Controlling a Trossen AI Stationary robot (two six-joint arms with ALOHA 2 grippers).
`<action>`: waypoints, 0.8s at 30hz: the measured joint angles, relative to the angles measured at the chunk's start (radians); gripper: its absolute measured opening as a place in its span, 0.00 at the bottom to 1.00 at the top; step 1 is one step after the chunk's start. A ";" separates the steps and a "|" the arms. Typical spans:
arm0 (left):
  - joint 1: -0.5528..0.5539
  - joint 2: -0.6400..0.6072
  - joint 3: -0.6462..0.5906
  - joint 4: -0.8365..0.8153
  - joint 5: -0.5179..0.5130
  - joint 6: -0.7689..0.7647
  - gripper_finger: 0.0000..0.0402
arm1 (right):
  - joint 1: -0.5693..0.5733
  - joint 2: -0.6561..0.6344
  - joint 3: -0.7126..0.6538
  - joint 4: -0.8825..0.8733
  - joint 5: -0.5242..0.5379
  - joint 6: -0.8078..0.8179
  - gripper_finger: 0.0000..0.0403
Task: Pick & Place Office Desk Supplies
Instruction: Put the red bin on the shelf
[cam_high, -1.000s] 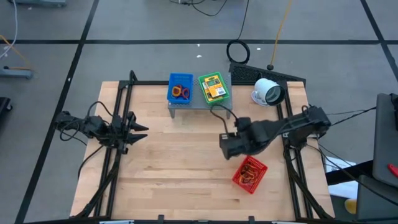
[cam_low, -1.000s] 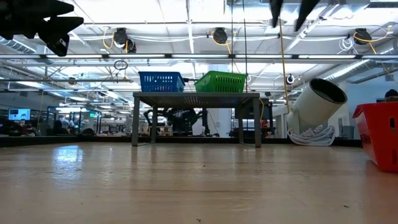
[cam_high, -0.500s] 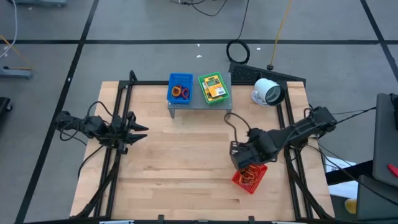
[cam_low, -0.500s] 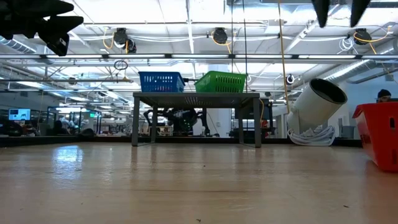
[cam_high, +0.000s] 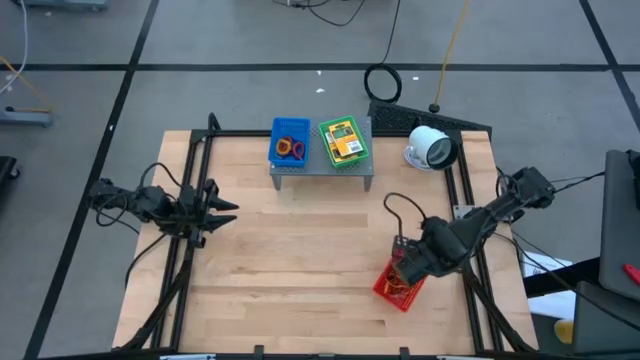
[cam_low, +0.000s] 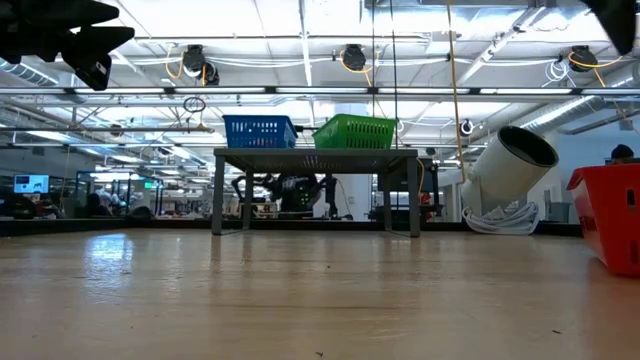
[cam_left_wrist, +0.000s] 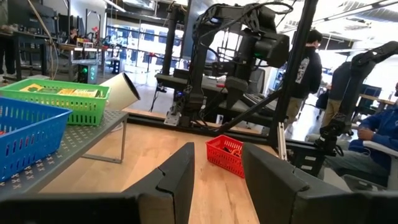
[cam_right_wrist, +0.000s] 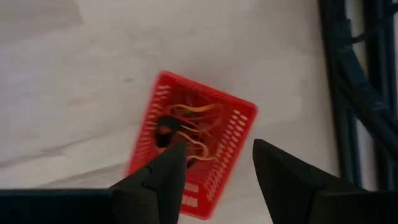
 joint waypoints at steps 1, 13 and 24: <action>0.000 0.000 0.000 -0.001 0.000 0.000 0.35 | 0.014 0.001 -0.006 0.000 -0.014 0.009 0.43; 0.000 0.000 0.000 -0.003 0.000 0.000 0.35 | -0.016 0.093 -0.008 0.203 0.070 0.013 0.43; 0.000 0.000 0.000 -0.003 0.000 0.000 0.35 | -0.058 0.221 -0.008 0.360 0.064 0.021 0.43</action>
